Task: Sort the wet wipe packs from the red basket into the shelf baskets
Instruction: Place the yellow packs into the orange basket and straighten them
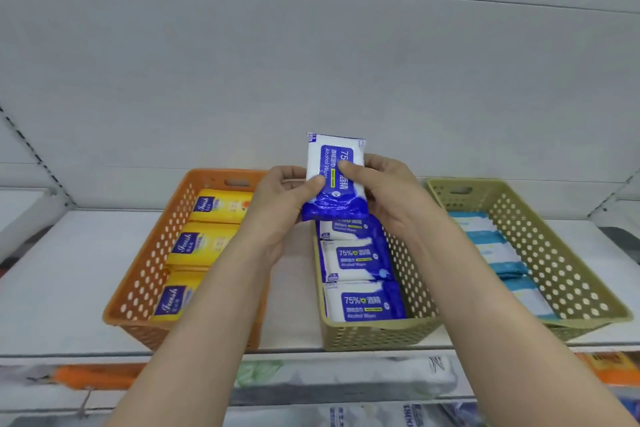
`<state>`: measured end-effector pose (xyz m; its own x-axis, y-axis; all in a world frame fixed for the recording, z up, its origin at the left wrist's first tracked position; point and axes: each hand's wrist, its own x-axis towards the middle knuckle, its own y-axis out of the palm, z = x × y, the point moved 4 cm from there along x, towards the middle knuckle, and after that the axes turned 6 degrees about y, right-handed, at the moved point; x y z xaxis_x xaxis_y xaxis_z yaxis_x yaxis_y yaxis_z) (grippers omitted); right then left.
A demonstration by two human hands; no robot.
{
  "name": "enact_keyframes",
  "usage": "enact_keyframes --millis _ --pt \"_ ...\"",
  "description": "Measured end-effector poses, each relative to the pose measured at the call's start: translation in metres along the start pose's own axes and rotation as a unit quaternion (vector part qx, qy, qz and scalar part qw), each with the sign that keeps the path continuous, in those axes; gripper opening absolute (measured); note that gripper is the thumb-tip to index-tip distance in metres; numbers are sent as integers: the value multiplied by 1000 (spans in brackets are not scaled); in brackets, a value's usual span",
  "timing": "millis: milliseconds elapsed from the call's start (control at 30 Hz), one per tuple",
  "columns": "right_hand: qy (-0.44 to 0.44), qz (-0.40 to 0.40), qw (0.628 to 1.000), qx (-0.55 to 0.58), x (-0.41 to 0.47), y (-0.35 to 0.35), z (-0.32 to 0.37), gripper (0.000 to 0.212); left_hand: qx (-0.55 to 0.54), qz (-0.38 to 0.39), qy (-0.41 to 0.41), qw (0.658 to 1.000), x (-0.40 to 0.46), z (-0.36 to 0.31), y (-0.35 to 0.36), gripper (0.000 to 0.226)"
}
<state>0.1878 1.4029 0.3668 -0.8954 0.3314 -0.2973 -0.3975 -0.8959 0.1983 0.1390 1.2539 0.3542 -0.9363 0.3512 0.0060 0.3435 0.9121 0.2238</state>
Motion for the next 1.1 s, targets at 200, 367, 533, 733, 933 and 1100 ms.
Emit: enact_keyframes --millis 200,367,533,733,933,1100 --pt "-31 -11 994 -107 4 -47 10 33 120 -45 27 991 -5 27 30 25" --pt "-44 -92 947 -305 27 -96 12 29 313 -109 54 942 -10 50 22 43" --pt "-68 -29 864 -497 49 -82 1 27 241 -98 2 965 -17 67 17 30" --pt "-76 72 779 -619 86 -49 -9 34 190 -109 -10 976 -21 66 18 32" --pt "-131 59 692 -708 99 -42 -27 55 198 -111 -15 974 -20 65 17 27" --pt "-76 119 706 -694 98 -43 -45 48 209 -111 -22 971 -18 67 17 27"
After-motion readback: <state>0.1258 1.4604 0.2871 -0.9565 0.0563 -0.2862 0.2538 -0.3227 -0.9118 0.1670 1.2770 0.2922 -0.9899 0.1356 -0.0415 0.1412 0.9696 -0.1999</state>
